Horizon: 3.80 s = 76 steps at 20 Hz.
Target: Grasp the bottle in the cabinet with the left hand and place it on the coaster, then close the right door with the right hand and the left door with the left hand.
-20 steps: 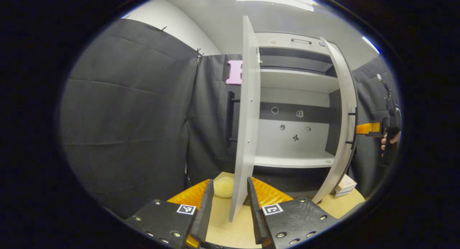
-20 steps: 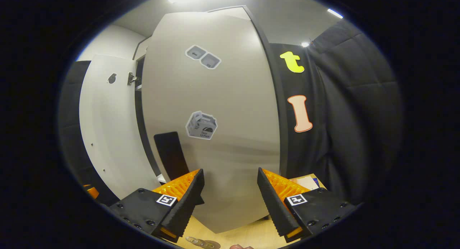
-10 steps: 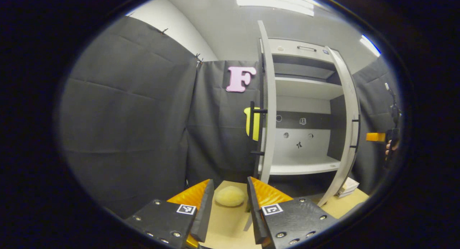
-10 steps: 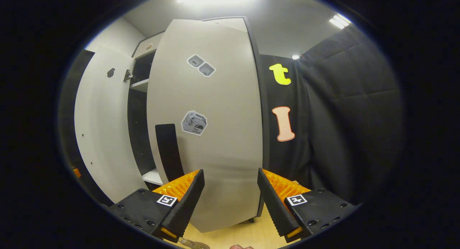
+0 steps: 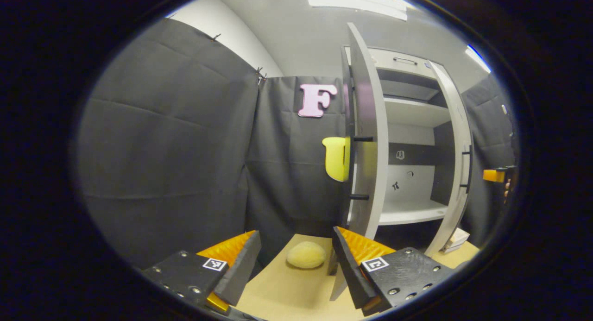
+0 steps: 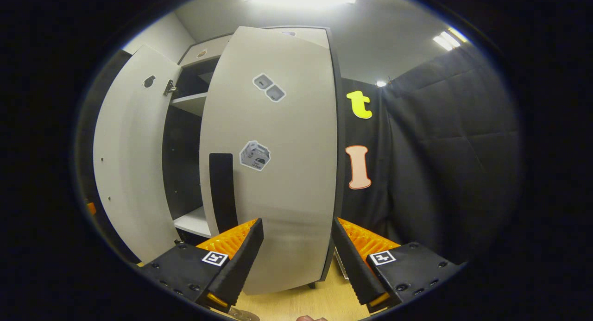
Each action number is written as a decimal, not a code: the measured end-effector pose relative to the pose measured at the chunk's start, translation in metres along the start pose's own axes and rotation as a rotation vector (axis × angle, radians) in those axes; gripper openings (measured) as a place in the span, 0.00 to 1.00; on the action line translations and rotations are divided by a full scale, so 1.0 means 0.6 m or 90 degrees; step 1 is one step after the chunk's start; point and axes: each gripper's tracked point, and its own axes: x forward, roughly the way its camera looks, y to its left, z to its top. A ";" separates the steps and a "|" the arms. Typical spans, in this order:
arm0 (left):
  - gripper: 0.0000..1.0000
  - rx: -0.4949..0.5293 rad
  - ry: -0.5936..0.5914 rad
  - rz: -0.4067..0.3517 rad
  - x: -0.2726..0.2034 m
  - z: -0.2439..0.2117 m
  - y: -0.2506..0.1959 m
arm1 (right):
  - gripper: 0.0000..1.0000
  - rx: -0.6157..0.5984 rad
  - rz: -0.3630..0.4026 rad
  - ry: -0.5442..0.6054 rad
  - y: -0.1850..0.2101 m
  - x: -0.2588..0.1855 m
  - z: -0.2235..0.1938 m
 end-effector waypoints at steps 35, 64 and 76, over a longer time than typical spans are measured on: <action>0.92 0.010 -0.046 -0.241 0.274 0.186 -0.063 | 0.95 0.083 -0.157 0.092 -0.057 -0.097 -0.108; 0.92 0.050 -0.019 -0.131 0.207 0.159 -0.420 | 0.92 0.077 -0.098 0.120 -0.222 -0.111 -0.134; 0.92 -0.039 -0.016 -0.048 0.008 0.168 -0.362 | 0.95 0.079 0.049 0.104 -0.243 -0.033 -0.125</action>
